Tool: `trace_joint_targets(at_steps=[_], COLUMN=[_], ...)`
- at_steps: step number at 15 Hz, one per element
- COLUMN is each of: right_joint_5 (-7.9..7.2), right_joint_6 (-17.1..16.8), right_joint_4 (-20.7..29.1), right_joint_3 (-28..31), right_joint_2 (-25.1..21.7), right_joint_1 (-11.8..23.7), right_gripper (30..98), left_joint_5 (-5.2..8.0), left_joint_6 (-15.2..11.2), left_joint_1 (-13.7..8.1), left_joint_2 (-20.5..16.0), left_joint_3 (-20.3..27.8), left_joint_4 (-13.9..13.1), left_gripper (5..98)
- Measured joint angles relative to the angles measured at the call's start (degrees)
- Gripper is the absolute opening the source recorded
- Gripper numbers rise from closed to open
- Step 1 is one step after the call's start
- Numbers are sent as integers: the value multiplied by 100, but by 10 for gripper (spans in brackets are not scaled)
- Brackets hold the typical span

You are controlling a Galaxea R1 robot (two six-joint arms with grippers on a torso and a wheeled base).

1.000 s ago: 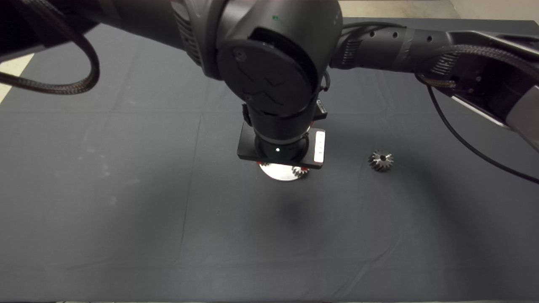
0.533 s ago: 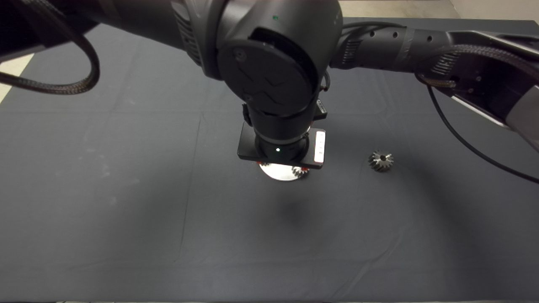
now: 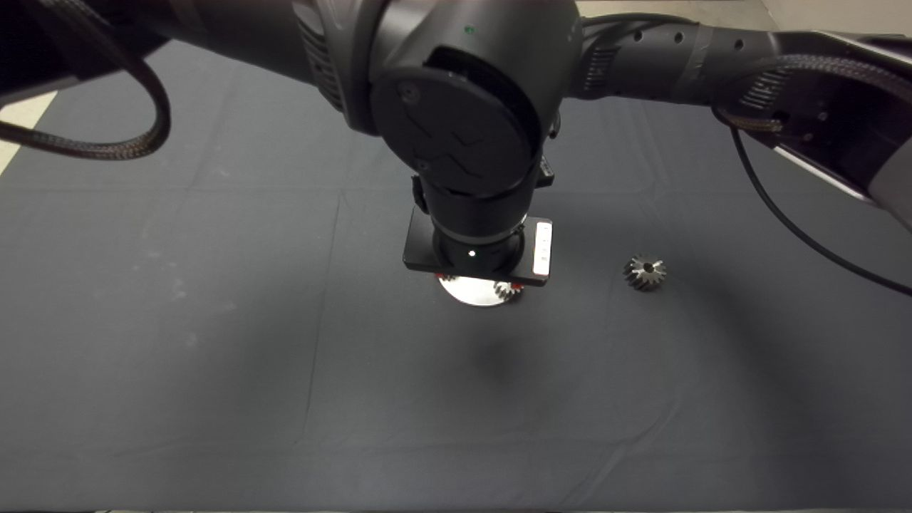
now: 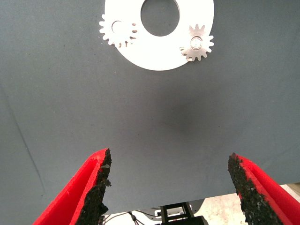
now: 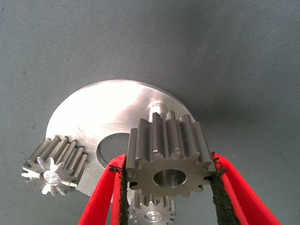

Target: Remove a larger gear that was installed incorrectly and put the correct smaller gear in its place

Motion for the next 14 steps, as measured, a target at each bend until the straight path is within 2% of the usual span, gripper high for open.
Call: trace_joint_targets(at_steps=[5, 8, 14], right_joint_5=[0, -5, -9], right_joint_6=[0, 2, 2], right_joint_4=[-1, -12, -119], right_joint_3=[0, 0, 9], right_joint_2=[0, -1, 0], right_joint_1=[-9, -208, -245], right_gripper=[357, 356, 356], left_joint_5=[0, 0, -1], left_joint_6=[1, 1, -1], left_joint_1=[-1, -1, 1], left_joint_2=[2, 0, 0], left_joint_3=[0, 2, 2], left_joint_4=[0, 0, 2], left_gripper=[635, 635, 635])
